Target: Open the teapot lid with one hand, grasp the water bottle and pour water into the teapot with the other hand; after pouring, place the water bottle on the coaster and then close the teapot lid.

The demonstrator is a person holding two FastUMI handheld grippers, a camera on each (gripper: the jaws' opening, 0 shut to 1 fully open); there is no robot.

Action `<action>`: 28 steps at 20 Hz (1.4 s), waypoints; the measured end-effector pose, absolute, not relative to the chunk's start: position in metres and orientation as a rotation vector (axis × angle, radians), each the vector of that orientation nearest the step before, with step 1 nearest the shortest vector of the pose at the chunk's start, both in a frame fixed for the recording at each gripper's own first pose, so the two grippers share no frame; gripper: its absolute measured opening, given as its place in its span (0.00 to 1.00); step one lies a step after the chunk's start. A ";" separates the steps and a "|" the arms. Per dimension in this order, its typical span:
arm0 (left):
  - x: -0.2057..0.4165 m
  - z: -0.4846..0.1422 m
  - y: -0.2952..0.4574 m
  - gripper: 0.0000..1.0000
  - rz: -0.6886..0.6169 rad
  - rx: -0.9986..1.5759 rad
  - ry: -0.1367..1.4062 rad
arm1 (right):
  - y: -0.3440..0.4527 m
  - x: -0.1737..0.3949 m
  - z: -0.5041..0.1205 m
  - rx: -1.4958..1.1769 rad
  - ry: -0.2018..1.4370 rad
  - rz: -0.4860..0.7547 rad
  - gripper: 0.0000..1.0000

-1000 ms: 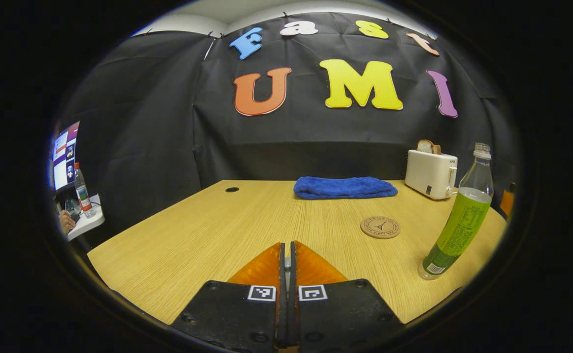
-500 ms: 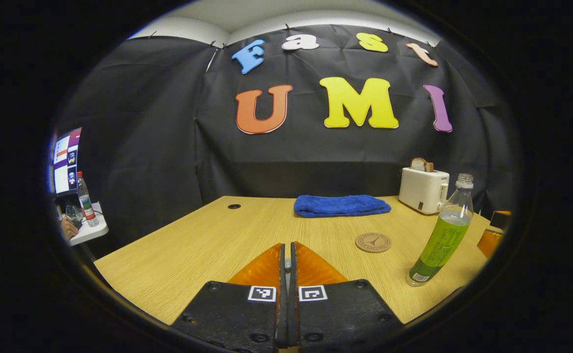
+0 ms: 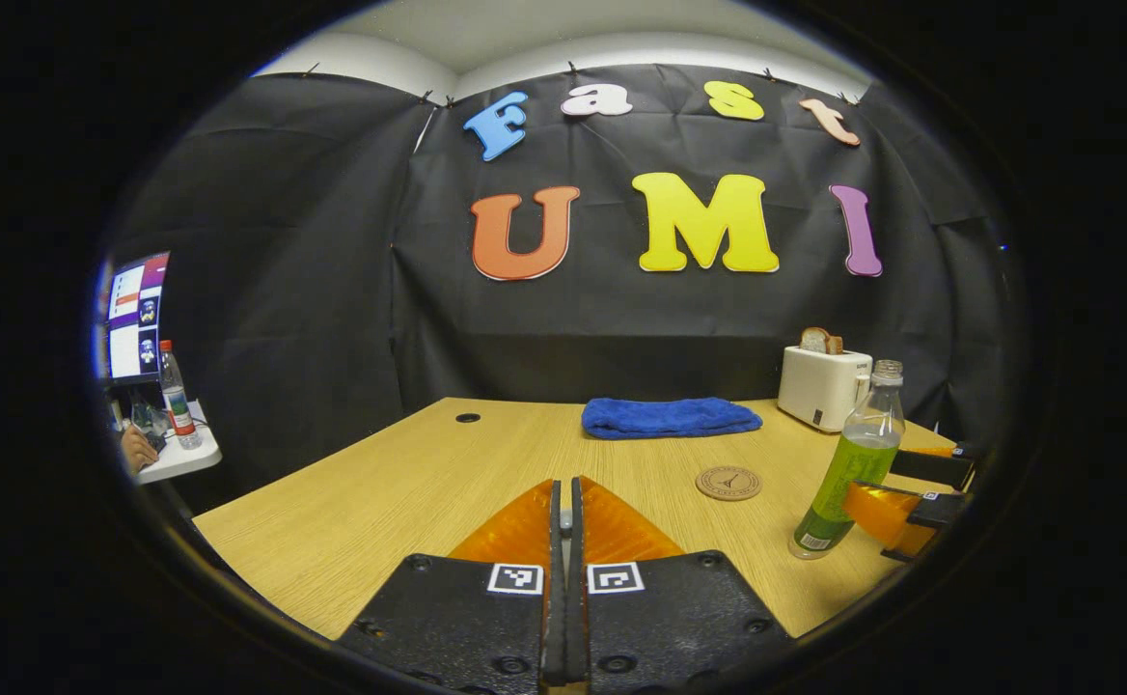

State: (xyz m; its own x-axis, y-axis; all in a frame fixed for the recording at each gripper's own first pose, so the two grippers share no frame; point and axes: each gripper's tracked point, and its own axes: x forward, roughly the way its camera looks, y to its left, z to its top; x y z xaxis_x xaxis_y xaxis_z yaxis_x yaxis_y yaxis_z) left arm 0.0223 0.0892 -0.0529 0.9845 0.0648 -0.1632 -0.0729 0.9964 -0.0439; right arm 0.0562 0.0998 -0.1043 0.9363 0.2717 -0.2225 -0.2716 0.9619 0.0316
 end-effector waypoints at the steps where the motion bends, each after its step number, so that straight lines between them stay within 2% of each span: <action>1: 0.022 -0.052 0.092 0.02 0.071 -0.053 0.159 | 0.102 0.059 -0.105 0.007 0.229 0.274 0.96; 5: 0.022 -0.052 0.095 0.02 0.065 -0.068 0.154 | 0.107 0.070 -0.112 0.011 0.255 0.256 0.95; 8: 0.023 -0.051 0.096 0.02 0.061 -0.051 0.149 | 0.111 0.068 -0.110 0.006 0.264 0.252 0.76; 13: 0.024 -0.051 0.105 0.02 0.056 -0.050 0.135 | 0.126 0.072 -0.094 -0.152 0.253 0.285 0.72; 19: 0.023 -0.049 0.127 0.02 0.063 -0.049 0.114 | 0.162 0.089 -0.085 -0.550 0.248 0.364 0.72; 25: 0.019 -0.053 0.152 0.02 0.092 -0.106 0.112 | 0.177 0.112 -0.089 -0.991 0.170 0.339 0.71; 28: 0.018 -0.054 0.159 0.02 0.090 -0.093 0.110 | 0.188 0.109 -0.096 -1.091 0.145 0.365 0.71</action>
